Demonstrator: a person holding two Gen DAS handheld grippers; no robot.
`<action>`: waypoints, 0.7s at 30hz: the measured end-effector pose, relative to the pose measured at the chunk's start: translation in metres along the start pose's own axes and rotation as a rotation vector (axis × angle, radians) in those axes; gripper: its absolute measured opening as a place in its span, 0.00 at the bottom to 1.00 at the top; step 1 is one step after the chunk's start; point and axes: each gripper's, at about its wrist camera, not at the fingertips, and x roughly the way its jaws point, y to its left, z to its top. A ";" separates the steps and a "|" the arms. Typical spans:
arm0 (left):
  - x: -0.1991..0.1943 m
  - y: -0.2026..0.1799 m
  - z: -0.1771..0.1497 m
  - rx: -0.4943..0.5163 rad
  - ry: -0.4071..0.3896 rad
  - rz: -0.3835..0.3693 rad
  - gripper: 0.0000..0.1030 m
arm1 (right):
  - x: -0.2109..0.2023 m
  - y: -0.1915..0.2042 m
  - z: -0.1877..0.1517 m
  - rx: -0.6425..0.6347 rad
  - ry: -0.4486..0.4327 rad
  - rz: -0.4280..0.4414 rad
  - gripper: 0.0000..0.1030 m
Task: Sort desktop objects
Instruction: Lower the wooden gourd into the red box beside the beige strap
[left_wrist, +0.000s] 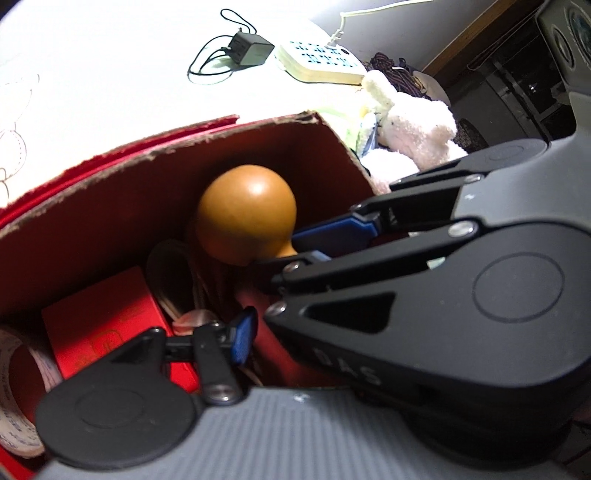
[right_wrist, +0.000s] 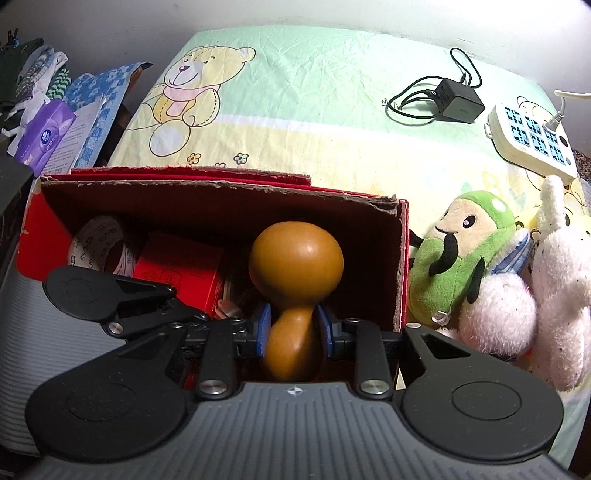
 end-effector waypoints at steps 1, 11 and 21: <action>0.001 0.001 0.001 0.003 0.004 -0.005 0.53 | 0.000 0.000 0.000 -0.006 0.003 -0.001 0.28; 0.003 0.005 0.003 -0.026 0.001 -0.006 0.60 | 0.000 0.000 -0.001 -0.005 -0.002 -0.010 0.27; 0.001 0.000 0.001 -0.009 -0.007 0.063 0.60 | -0.003 -0.001 -0.006 -0.021 -0.079 -0.004 0.28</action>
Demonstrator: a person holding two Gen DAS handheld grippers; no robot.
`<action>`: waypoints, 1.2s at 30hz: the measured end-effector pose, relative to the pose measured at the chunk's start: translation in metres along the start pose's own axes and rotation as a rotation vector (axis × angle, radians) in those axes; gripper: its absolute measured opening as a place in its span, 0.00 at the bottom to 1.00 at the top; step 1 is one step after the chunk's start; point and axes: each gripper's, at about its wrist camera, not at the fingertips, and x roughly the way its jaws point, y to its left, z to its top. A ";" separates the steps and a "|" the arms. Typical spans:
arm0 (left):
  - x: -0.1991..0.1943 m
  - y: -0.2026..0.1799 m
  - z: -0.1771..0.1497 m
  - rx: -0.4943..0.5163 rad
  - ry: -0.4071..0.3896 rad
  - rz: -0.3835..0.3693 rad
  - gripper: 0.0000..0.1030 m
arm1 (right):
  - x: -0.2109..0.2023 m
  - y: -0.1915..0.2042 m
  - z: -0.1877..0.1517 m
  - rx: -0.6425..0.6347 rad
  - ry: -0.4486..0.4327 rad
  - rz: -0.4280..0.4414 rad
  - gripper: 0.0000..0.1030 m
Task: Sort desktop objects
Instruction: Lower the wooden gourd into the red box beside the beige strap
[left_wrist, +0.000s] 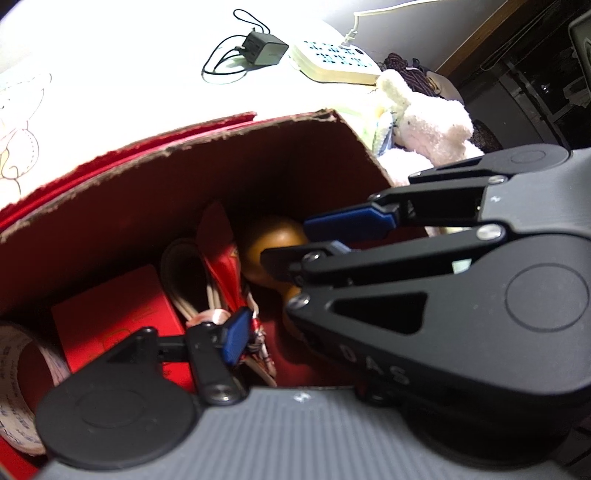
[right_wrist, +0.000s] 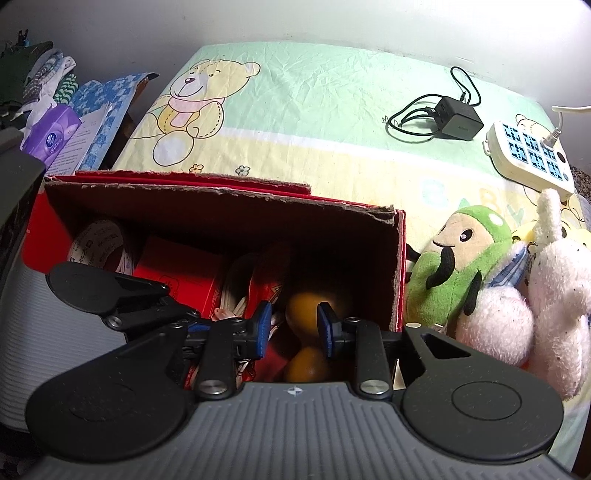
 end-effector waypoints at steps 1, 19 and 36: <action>0.000 0.000 0.000 -0.001 -0.001 0.004 0.60 | 0.000 0.000 -0.001 -0.001 -0.008 -0.002 0.28; -0.006 -0.008 -0.001 0.030 -0.048 0.143 0.64 | -0.004 -0.001 -0.009 0.023 -0.096 -0.009 0.28; -0.003 -0.014 -0.002 0.041 -0.029 0.223 0.64 | -0.005 -0.002 -0.013 0.028 -0.129 -0.011 0.27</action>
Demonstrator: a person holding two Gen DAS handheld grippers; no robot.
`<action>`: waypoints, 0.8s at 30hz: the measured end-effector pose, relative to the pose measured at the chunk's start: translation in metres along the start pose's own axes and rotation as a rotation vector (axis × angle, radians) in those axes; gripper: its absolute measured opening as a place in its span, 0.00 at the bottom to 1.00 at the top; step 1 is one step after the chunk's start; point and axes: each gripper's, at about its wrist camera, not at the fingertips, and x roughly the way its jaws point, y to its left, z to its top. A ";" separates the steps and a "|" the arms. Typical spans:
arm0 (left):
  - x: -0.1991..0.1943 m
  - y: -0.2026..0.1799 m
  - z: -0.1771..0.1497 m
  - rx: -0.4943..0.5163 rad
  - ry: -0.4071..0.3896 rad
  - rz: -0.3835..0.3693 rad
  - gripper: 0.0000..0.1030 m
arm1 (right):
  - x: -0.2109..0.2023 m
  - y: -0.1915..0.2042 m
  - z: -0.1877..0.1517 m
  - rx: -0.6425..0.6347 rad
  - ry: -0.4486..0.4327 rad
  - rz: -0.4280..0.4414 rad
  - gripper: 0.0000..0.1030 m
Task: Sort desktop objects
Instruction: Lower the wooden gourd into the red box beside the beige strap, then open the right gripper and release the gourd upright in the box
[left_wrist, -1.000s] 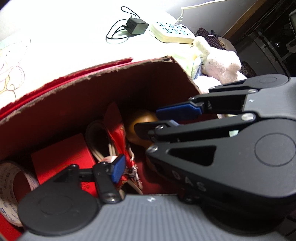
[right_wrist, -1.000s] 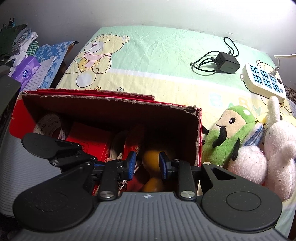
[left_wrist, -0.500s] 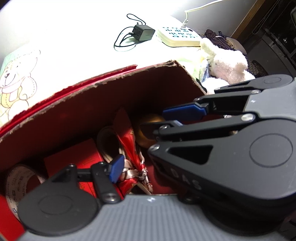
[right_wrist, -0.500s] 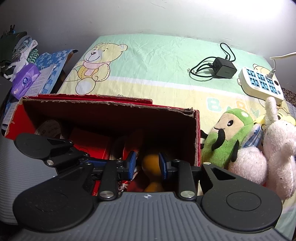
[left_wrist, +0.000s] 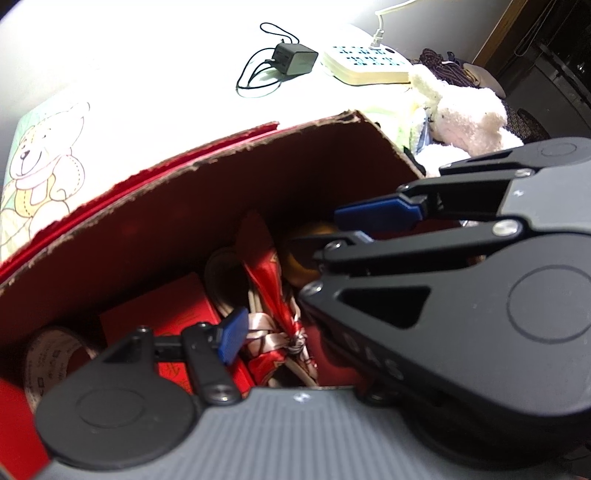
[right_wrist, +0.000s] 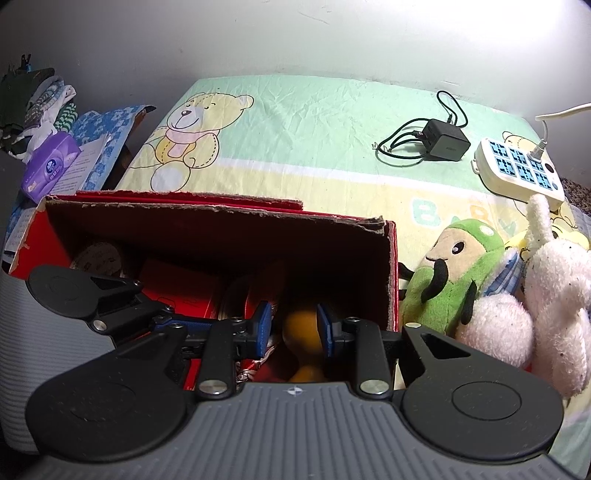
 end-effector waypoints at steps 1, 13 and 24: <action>0.000 0.000 0.000 -0.002 0.000 0.006 0.64 | 0.000 0.000 0.000 0.000 0.000 0.000 0.27; -0.008 -0.001 -0.004 -0.027 -0.032 0.096 0.77 | -0.001 0.000 0.000 0.043 -0.022 0.004 0.29; -0.021 -0.002 -0.010 -0.051 -0.057 0.160 0.83 | -0.005 0.003 -0.002 0.054 -0.032 0.007 0.31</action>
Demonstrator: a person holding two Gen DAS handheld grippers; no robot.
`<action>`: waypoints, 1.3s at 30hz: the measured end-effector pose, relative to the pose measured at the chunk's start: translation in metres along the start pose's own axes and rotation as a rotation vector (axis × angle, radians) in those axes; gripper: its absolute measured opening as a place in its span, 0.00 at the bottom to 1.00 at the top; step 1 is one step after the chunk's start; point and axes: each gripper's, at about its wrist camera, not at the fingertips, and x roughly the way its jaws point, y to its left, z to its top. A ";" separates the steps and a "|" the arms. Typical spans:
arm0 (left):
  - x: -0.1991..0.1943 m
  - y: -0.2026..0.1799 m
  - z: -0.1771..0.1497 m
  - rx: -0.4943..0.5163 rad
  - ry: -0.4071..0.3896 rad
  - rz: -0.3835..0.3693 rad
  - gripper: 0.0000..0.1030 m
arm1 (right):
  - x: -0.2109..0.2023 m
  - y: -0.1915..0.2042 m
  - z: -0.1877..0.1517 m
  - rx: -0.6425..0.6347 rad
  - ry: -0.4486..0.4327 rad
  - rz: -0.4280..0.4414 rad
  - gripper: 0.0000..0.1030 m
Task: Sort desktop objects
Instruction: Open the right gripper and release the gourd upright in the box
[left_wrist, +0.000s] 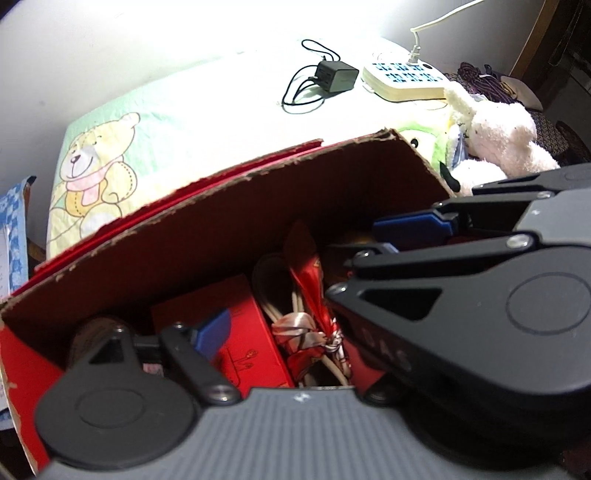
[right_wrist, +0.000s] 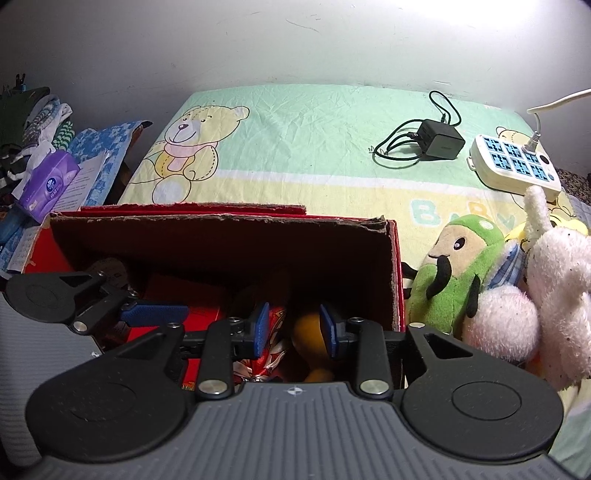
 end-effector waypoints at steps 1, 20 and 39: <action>-0.002 0.001 -0.001 -0.007 -0.005 -0.005 0.83 | -0.001 0.000 -0.001 0.001 -0.002 0.002 0.32; -0.012 0.011 -0.035 -0.100 0.017 0.041 0.88 | -0.007 0.017 -0.024 -0.034 -0.032 -0.031 0.39; -0.009 0.008 -0.053 -0.106 0.063 0.089 0.93 | 0.004 0.016 -0.048 0.009 -0.015 0.018 0.31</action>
